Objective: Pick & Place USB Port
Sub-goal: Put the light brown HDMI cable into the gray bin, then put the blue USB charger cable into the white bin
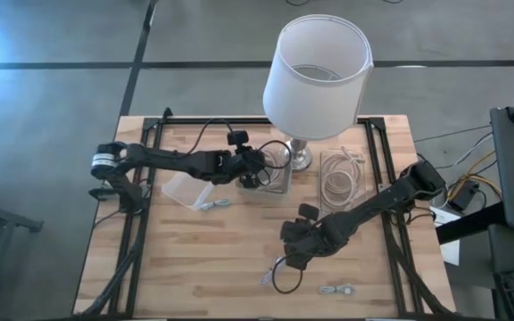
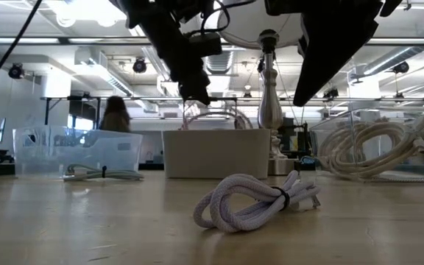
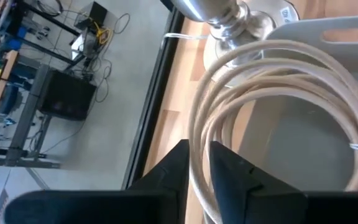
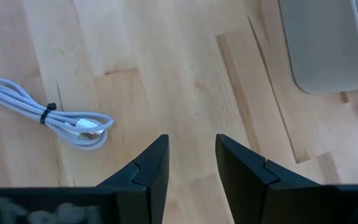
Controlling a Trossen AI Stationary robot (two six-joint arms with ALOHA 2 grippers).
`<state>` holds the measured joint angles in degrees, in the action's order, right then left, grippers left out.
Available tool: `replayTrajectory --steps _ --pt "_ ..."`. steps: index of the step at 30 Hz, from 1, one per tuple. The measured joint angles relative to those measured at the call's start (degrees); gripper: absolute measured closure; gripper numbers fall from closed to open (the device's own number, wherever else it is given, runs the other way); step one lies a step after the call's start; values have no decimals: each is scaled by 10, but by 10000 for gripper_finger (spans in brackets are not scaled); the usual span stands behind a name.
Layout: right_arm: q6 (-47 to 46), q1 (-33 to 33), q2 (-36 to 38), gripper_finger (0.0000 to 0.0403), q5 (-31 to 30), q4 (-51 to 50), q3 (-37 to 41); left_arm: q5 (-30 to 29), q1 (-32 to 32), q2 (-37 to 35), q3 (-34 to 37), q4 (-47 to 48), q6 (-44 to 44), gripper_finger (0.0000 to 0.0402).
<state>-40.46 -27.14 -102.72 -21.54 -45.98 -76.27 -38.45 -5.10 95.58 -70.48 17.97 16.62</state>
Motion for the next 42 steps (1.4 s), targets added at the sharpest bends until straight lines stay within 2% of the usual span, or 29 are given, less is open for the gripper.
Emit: replayTrajectory --steps 16,19,25,29,32,35,42 --pt "6 0 0 278 0 14 0 1 12 -1 0 23 -15 270" --pt "13 0 0 278 -12 19 5 11 32 -9 -11 77 -69 262" --pt "17 0 0 278 -18 70 37 114 89 -46 -25 224 -163 273" --pt "38 0 0 278 14 145 60 121 135 -80 -20 327 -215 288" --pt "72 0 0 278 25 209 72 120 175 -108 2 362 -259 299" --pt "100 1 0 278 25 266 85 121 215 -142 38 351 -290 304" --pt "121 7 0 278 52 365 120 129 254 -196 172 232 -346 301"
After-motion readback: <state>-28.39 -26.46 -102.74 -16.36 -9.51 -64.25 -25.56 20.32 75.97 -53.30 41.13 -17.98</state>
